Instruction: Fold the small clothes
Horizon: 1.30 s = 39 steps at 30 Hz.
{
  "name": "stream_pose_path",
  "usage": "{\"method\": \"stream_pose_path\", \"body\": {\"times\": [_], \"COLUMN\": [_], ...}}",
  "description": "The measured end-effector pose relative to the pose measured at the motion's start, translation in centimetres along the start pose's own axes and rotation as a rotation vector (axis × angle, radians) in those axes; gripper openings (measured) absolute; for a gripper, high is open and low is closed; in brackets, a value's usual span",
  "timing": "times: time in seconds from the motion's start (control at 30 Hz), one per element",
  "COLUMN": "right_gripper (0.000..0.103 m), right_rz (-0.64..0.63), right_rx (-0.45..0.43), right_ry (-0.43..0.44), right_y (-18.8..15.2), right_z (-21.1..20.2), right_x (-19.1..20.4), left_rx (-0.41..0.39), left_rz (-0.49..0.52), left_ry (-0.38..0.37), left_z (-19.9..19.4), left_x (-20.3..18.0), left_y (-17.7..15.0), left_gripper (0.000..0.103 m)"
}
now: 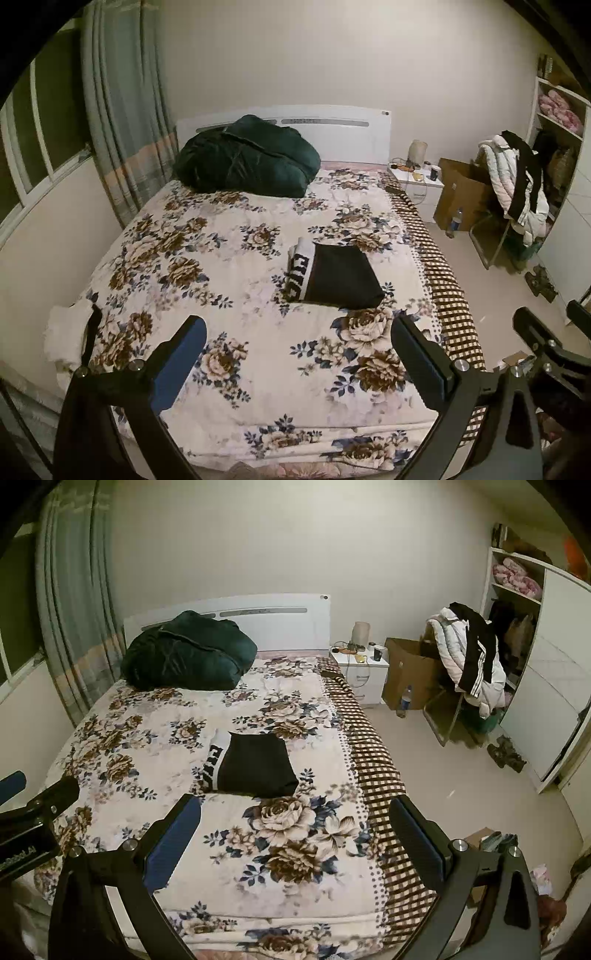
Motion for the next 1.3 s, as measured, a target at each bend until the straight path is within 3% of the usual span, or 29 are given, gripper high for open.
{"method": "stream_pose_path", "body": {"times": [0.33, 1.3], "right_gripper": [0.103, 0.103], "right_rz": [-0.029, -0.016], "right_rx": [-0.007, 0.02], "right_ry": [0.033, 0.075], "right_y": [2.6, 2.7], "right_z": [-1.0, -0.8], "right_x": [-0.9, -1.2], "left_rx": [-0.01, -0.045], "left_rz": [-0.024, -0.004], "left_ry": [0.025, 0.052], "left_z": [-1.8, -3.8], "left_x": [-0.8, -1.0], "left_y": [-0.2, 0.5], "left_gripper": [0.102, 0.102]}}
Point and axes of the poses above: each gripper's, at about its wrist camera, not at the fingertips, and z roughly the way its jaws point, x to its left, y to its top, the point moved 5 cm from there along z, roughly the way its jaws point, and after that the axes turned 13 degrees about z, right-handed, at the moved point
